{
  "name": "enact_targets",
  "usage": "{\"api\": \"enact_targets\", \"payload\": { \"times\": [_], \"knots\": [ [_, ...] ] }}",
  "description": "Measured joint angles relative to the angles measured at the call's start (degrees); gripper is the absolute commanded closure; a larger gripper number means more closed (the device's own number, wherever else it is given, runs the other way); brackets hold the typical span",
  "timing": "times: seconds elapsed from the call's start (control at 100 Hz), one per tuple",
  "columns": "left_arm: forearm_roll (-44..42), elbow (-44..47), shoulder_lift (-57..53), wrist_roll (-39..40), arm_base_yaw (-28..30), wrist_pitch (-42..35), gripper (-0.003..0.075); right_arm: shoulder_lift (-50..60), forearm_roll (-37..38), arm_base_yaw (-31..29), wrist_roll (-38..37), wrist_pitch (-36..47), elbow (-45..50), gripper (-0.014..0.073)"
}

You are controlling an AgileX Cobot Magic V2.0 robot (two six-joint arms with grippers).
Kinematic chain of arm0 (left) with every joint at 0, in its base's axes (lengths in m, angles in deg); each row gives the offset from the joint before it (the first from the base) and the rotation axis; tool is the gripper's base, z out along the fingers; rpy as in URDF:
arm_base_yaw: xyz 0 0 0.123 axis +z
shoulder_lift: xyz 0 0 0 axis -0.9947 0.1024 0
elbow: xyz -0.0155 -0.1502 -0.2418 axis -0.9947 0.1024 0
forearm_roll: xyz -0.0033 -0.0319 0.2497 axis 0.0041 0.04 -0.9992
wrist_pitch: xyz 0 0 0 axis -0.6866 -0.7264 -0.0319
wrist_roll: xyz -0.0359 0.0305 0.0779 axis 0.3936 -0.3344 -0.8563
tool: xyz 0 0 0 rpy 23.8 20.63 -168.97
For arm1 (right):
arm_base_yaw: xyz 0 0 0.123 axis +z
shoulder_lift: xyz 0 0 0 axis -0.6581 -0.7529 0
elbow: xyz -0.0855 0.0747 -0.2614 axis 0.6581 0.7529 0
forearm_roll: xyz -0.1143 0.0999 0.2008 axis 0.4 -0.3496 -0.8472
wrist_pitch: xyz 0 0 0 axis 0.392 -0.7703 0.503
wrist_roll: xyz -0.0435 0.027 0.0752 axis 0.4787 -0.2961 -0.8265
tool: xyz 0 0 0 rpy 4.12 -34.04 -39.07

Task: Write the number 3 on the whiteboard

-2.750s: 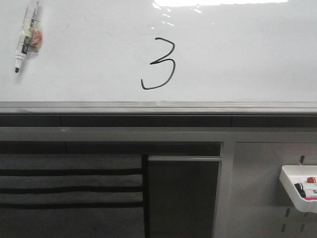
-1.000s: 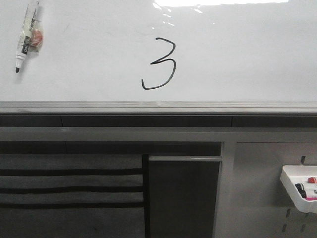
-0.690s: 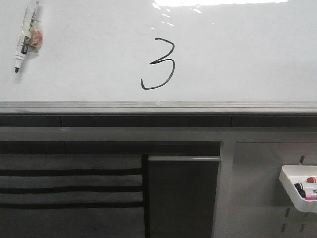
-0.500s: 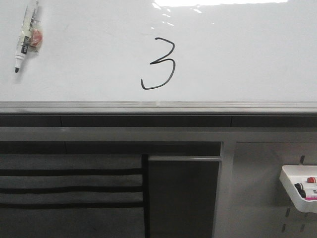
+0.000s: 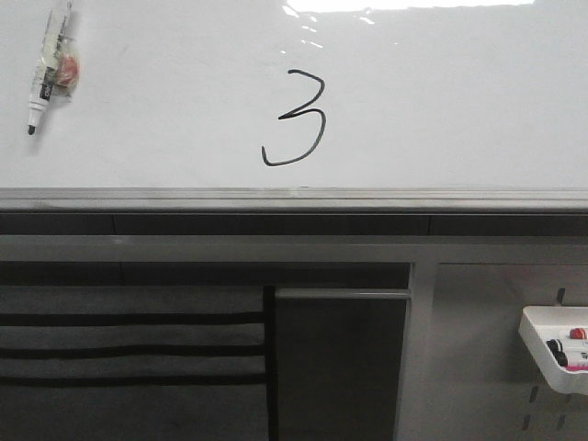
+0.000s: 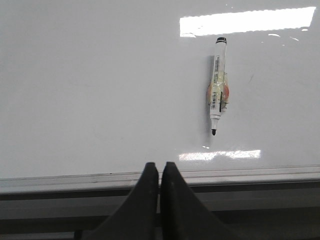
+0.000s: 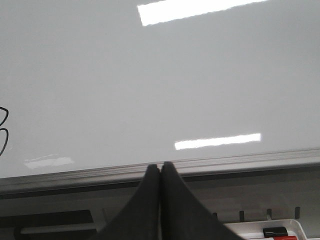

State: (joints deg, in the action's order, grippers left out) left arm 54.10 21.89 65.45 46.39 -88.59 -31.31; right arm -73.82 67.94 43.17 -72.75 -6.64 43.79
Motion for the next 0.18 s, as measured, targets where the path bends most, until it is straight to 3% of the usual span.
{"api": "enact_targets", "payload": {
  "times": [0.18],
  "knots": [
    [0.0,0.0,0.0,0.0,0.0,0.0,0.0739,0.0,0.0,0.0,0.0,0.0,0.0,0.066]
  ]
}}
